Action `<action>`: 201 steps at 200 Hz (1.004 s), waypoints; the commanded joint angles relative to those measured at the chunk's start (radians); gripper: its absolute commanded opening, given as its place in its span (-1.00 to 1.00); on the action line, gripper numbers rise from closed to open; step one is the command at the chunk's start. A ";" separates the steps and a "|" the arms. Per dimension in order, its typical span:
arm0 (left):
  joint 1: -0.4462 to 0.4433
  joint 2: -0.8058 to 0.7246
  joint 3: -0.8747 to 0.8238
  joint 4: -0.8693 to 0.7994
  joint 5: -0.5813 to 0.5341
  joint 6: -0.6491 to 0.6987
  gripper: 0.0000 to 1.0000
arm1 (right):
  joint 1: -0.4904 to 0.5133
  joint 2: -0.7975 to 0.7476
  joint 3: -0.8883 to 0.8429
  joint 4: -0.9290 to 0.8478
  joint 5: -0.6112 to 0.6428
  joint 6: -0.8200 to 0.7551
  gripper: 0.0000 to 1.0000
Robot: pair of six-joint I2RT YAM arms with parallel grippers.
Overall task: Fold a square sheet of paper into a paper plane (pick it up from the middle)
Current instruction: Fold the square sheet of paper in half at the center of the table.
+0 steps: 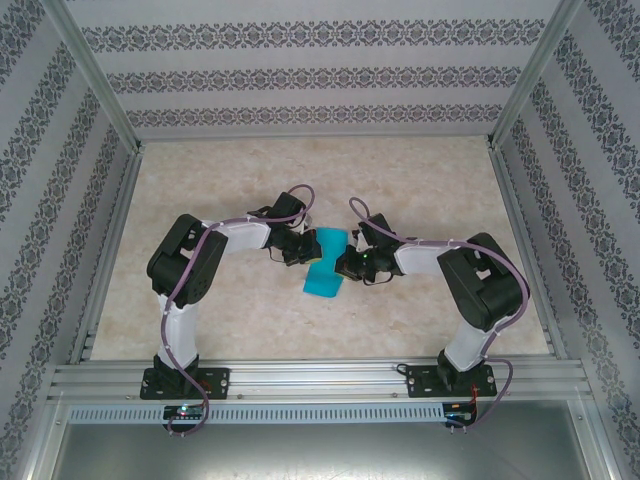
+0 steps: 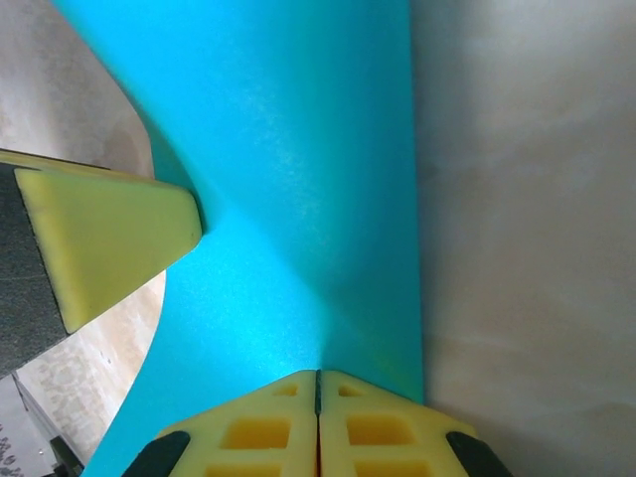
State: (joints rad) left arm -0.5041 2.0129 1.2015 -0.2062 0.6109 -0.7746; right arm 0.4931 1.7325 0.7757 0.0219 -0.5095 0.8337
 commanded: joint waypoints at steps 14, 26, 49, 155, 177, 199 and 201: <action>-0.016 0.029 -0.036 -0.060 -0.056 0.016 -1.00 | 0.006 -0.092 -0.015 0.000 -0.024 -0.037 -0.84; -0.016 0.029 -0.037 -0.058 -0.054 0.013 -1.00 | 0.017 -0.093 -0.032 0.051 -0.058 -0.024 -0.84; -0.016 0.029 -0.035 -0.059 -0.054 0.014 -1.00 | 0.035 -0.068 -0.073 0.106 -0.048 -0.001 -0.86; -0.016 0.029 -0.037 -0.056 -0.051 0.013 -1.00 | 0.042 -0.093 -0.144 0.123 -0.030 -0.016 -0.87; -0.017 0.029 -0.034 -0.061 -0.050 0.015 -1.00 | 0.063 -0.132 -0.154 0.164 -0.046 0.011 -0.87; -0.016 0.029 -0.034 -0.062 -0.050 0.016 -1.00 | 0.082 -0.113 -0.178 0.226 -0.060 0.039 -0.87; -0.016 0.029 -0.034 -0.062 -0.051 0.016 -1.00 | 0.082 -0.110 -0.179 0.228 -0.059 0.042 -0.87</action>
State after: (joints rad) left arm -0.5041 2.0129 1.2015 -0.2024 0.6102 -0.7746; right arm 0.5549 1.6203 0.6277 0.1894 -0.5545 0.8433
